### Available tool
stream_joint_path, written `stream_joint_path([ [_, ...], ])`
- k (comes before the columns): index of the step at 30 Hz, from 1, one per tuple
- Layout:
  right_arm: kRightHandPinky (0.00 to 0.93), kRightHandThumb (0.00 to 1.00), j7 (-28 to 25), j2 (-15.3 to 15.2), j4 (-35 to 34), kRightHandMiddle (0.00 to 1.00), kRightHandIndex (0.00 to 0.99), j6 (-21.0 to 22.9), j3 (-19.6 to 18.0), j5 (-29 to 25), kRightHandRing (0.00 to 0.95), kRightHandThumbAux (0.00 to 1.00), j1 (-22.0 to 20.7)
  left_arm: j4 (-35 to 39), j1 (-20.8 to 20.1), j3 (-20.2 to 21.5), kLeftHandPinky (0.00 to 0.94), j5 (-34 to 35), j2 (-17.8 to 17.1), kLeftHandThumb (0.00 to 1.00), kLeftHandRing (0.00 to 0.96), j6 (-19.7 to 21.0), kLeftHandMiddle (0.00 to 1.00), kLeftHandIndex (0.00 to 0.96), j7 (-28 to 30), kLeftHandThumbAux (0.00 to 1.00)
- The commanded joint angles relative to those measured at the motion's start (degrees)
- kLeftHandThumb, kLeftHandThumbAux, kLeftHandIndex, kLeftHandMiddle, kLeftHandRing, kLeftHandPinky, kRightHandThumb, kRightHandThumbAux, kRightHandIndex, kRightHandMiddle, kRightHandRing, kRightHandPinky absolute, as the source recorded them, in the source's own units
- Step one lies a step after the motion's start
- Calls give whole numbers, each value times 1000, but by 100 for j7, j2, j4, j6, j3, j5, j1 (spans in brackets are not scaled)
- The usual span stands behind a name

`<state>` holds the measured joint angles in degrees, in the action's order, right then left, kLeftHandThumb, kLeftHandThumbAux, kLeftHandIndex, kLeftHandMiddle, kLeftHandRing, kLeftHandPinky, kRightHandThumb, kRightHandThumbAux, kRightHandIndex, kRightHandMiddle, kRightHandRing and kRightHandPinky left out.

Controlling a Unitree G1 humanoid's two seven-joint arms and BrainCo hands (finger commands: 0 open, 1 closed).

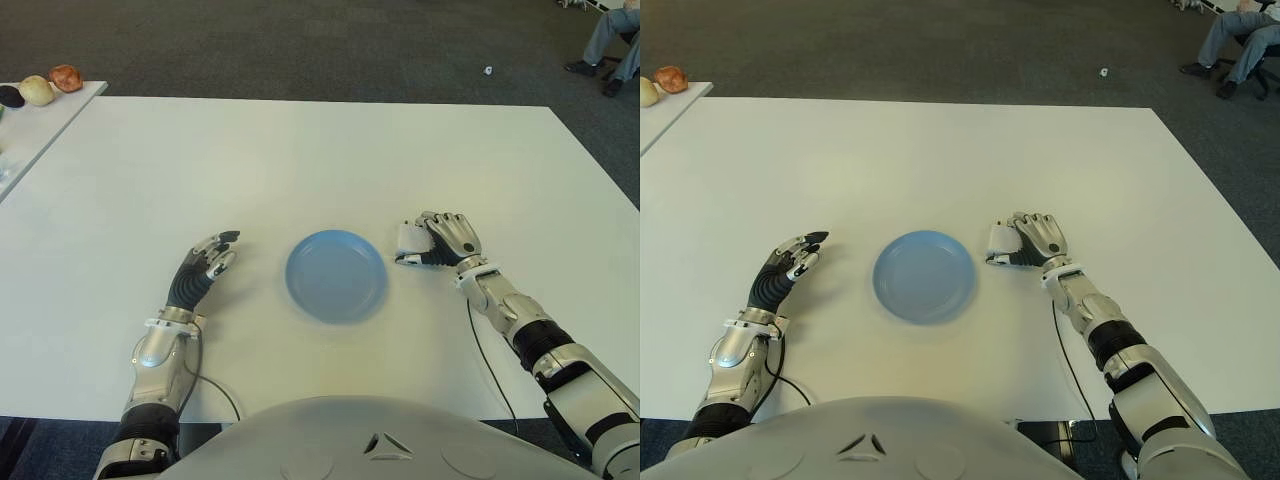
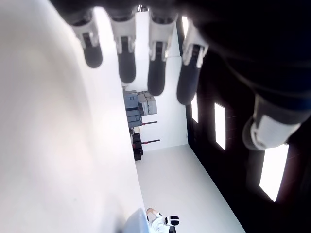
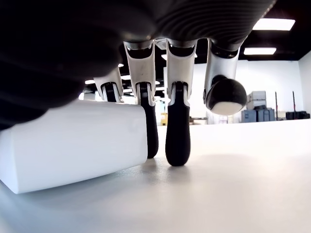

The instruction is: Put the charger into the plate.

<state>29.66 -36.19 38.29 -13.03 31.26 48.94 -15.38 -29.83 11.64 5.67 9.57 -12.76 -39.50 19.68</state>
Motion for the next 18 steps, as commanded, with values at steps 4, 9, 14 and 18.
stream_joint_path([
  [4, 853, 861, -566, -365, -542, 885, 817, -10, -284, -141, 869, 688, 375, -735, 348, -150, 117, -193, 222, 0, 168, -52, 237, 314, 80, 486],
  [9, 867, 931, -753, -478, -1273, 898, 843, 144, -618, -176, 882, 681, 566, -827, 293, -126, 123, -78, 259, 8, 172, -103, 239, 311, 213, 486],
  [14, 855, 965, -738, -459, -1458, 904, 856, 111, -843, -232, 888, 680, 672, -844, 284, -109, 125, -72, 277, 18, 173, -121, 239, 312, 235, 498],
  [18, 841, 969, -710, -427, -1598, 908, 857, 45, -1040, -326, 889, 684, 757, -843, 286, -115, 133, -117, 273, 22, 175, -112, 239, 313, 192, 506],
])
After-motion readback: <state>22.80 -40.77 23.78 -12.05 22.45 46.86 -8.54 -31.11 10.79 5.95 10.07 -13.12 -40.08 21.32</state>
